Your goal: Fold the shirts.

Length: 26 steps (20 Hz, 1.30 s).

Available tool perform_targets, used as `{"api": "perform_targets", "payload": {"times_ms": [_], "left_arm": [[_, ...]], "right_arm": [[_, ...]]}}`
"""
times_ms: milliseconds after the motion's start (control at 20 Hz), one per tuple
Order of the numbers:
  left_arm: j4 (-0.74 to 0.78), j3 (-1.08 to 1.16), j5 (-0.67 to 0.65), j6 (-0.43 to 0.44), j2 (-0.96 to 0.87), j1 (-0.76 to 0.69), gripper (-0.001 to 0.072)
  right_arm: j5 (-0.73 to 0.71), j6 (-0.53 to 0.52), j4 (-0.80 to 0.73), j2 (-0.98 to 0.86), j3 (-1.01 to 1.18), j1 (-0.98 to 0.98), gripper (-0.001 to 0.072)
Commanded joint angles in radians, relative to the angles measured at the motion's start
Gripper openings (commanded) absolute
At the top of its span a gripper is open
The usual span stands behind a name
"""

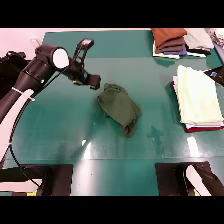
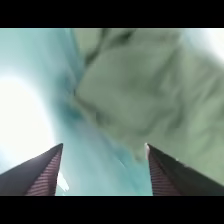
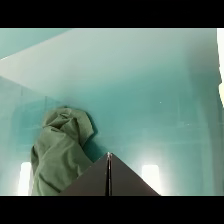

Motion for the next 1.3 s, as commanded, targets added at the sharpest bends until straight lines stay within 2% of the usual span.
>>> {"api": "perform_targets", "payload": {"times_ms": [0,250,400,450,500,550,700,900,1050,1100,1150,1200,1250], "left_arm": [[-0.150,-0.167,0.009,0.022,-0.003,0.067,0.0610],[-0.389,-0.426,0.187,0.107,-0.005,0.067,0.0609],[-0.540,-0.481,0.296,0.180,-0.010,0.061,0.0596],[-0.542,-0.481,0.333,0.179,-0.012,0.048,0.0560],[-0.544,-0.481,0.360,0.180,-0.014,0.032,0.0453],[-0.542,-0.481,0.394,0.183,-0.015,0.008,0.0428],[-0.536,-0.481,0.459,0.182,-0.017,-0.045,0.0428],[-0.524,-0.481,0.423,0.178,-0.043,-0.056,0.0428],[-0.525,-0.465,0.455,0.177,-0.042,-0.051,0.0426],[-0.525,-0.443,0.437,0.176,-0.042,-0.041,0.0368],[-0.524,-0.416,0.411,0.179,-0.040,-0.027,0.0079],[-0.523,-0.387,0.389,0.180,-0.034,-0.011,0.0027],[-0.520,-0.354,0.368,0.183,-0.025,0.005,0.0025]], "right_arm": [[0.000,0.001,0.000,0.000,0.001,0.000,0.0021],[-0.002,0.001,0.000,0.000,0.001,0.000,0.0021],[-0.002,0.001,0.001,0.000,0.000,0.000,0.0021],[-0.002,0.001,0.000,0.000,0.001,0.000,0.0021],[-0.002,0.001,0.002,0.000,0.001,0.000,0.0020],[-0.002,0.001,0.001,0.000,0.001,0.000,0.0021],[0.002,0.001,0.001,0.000,0.001,0.000,0.0021],[0.003,0.001,0.001,0.000,0.001,0.000,0.0021],[0.018,0.001,0.001,0.000,0.001,0.000,0.0021],[0.027,0.001,0.001,0.000,0.001,0.000,0.0021],[0.041,0.001,0.001,0.000,0.000,0.000,0.0021],[0.065,0.000,-0.001,0.000,0.000,0.000,0.0021],[0.087,0.000,-0.001,0.000,-0.007,0.003,0.0021]]}}
